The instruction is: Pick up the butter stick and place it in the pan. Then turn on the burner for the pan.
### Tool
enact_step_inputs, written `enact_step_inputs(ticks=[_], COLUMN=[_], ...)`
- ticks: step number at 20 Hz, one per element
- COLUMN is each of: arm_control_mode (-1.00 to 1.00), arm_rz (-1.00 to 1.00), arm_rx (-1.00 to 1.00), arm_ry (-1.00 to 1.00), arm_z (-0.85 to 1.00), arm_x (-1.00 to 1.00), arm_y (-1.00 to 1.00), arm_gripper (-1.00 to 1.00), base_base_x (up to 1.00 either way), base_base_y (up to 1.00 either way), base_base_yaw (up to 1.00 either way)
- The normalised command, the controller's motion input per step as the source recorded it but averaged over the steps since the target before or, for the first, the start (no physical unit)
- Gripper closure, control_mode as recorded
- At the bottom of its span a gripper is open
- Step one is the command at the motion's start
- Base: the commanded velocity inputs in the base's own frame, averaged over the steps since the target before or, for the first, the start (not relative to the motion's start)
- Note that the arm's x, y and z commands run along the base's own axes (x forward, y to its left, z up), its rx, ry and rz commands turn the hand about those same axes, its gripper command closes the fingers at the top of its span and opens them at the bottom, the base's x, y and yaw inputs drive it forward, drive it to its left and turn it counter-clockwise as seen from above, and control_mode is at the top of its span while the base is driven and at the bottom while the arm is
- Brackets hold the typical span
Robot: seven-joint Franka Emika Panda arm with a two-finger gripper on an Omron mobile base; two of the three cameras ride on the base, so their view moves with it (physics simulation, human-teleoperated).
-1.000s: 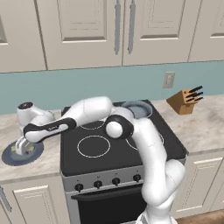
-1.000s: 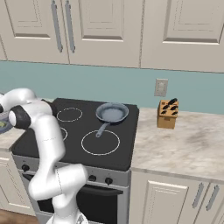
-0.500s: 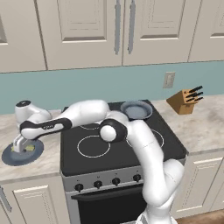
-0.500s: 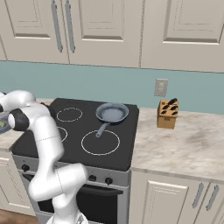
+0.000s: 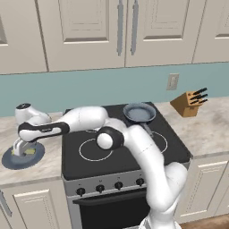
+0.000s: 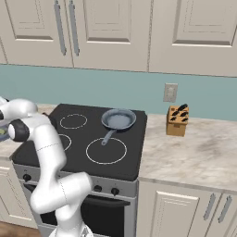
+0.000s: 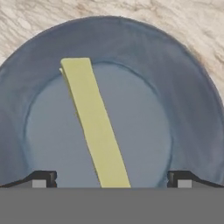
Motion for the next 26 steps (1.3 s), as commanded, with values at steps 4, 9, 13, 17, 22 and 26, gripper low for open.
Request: enact_step_inputs(ticks=[4,9,13,17,22,26], arm_control_mode=[-1.0,-1.0,-1.0,-1.0,-1.0,-1.0], arm_rz=[0.02,0.02,0.02,0.0,0.0,0.0], arm_rx=[0.0,0.0,0.0,0.0,0.0,0.0], arm_ry=[0.02,0.02,0.01,0.0,0.0,0.0], arm_z=[-0.16,-0.17,-0.2,-0.1,0.0,0.0], arm_x=[0.02,0.0,0.0,0.0,0.0,0.0], arm_y=[0.1,0.07,0.06,0.02,0.0,0.0], arm_gripper=[-1.0,-1.0,-1.0,1.0,1.0,1.0], base_base_x=[0.0,0.0,0.0,0.0,0.0,0.0], base_base_y=[0.0,0.0,0.0,0.0,0.0,0.0], base_base_yaw=[0.0,0.0,0.0,0.0,0.0,0.0])
